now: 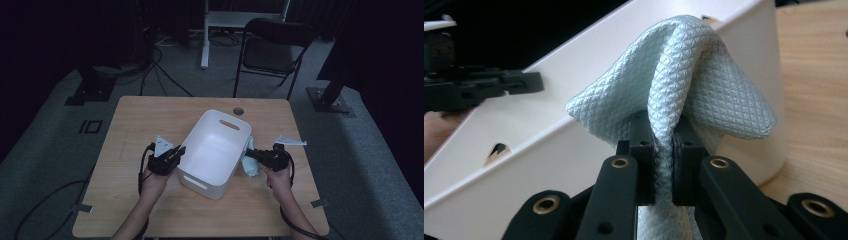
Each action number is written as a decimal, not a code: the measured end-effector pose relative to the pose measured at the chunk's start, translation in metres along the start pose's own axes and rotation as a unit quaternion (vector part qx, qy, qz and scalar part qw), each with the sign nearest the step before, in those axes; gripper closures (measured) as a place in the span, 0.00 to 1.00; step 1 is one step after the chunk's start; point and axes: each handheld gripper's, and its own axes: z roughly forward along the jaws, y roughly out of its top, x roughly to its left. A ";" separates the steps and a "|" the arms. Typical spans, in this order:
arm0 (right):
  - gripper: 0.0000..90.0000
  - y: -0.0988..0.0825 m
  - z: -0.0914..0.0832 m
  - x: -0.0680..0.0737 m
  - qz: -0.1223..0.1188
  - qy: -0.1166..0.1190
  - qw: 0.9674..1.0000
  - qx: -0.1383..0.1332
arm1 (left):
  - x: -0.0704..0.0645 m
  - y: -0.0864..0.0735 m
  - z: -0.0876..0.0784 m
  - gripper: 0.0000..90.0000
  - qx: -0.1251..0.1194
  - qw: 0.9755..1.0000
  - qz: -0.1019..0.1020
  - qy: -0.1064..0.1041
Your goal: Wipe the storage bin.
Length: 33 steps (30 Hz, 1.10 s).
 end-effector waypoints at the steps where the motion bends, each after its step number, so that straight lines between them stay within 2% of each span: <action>1: 0.92 0.001 0.000 0.002 -0.005 -0.002 1.000 0.000 | 0.000 0.000 0.000 0.92 0.000 1.000 0.000 0.000; 5: 0.92 -0.002 0.001 0.001 0.000 -0.003 1.000 -0.003 | 0.000 0.000 0.000 0.92 0.000 1.000 -0.001 -0.001; 9: 0.92 -0.009 0.006 -0.005 0.009 -0.010 1.000 0.012 | 0.000 0.000 0.000 0.92 0.000 1.000 0.004 -0.003; 24: 0.92 -0.023 0.018 -0.020 0.029 -0.025 0.999 0.038 | -0.002 0.000 0.001 0.92 -0.002 1.000 0.008 0.001; 26: 0.92 -0.025 0.020 -0.021 0.028 -0.029 0.998 0.044 | -0.002 0.000 0.001 0.92 -0.002 1.000 0.009 0.002; 31: 0.92 -0.036 0.030 -0.032 0.038 -0.044 0.995 0.081 | -0.001 0.000 0.001 0.91 -0.004 1.000 0.001 -0.001; 33: 0.92 -0.038 0.032 -0.034 0.046 -0.044 0.994 0.086 | 0.000 0.000 0.001 0.90 -0.003 1.000 0.001 -0.001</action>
